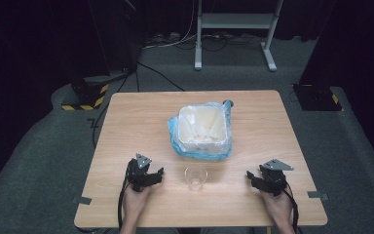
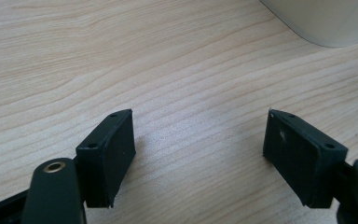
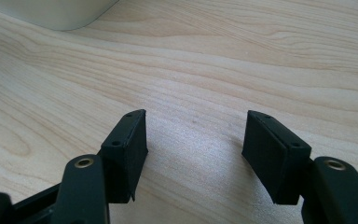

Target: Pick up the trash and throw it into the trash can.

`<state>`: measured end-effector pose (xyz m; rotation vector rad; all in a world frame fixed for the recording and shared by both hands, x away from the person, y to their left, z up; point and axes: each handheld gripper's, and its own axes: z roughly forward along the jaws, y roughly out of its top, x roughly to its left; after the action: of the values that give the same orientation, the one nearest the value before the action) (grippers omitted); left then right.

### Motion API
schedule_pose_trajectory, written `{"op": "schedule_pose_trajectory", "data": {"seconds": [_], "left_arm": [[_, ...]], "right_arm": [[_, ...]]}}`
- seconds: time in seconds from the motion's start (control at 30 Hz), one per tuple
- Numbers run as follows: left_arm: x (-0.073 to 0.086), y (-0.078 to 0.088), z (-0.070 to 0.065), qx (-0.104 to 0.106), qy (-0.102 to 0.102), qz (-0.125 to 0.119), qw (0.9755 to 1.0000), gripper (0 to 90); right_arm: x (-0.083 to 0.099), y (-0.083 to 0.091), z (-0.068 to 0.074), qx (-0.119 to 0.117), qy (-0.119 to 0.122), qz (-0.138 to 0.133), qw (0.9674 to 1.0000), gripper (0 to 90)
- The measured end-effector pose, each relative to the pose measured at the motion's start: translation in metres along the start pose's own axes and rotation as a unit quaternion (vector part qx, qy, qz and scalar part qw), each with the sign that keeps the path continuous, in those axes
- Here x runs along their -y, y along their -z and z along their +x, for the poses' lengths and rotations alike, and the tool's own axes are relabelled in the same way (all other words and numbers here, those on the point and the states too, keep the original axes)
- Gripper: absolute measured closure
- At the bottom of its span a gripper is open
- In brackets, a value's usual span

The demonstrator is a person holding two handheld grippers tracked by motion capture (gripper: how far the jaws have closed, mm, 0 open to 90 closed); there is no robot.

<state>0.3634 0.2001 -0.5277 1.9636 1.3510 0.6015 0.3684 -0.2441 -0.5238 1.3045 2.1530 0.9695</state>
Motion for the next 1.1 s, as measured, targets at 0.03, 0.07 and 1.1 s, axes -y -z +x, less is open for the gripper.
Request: {"op": "schedule_pose_trajectory", "data": {"seconds": [0.03,0.07,1.1], "left_arm": [[0.0002,0.0002,-0.0001,0.000,0.002,0.001,1.0000,24.5],[0.0003,0.0002,-0.0002,0.000,0.002,0.001,1.0000,24.5],[0.0018,0.0075,-0.0047,-0.003,0.002,0.016,0.9999,26.7]], "right_arm": [[0.0000,0.0000,0.0000,0.000,0.000,0.000,1.0000,39.1],[0.0000,0.0000,0.0000,0.000,0.000,0.000,1.0000,39.1],[-0.0002,-0.0001,0.0000,0.000,-0.001,0.000,1.0000,38.9]]}}
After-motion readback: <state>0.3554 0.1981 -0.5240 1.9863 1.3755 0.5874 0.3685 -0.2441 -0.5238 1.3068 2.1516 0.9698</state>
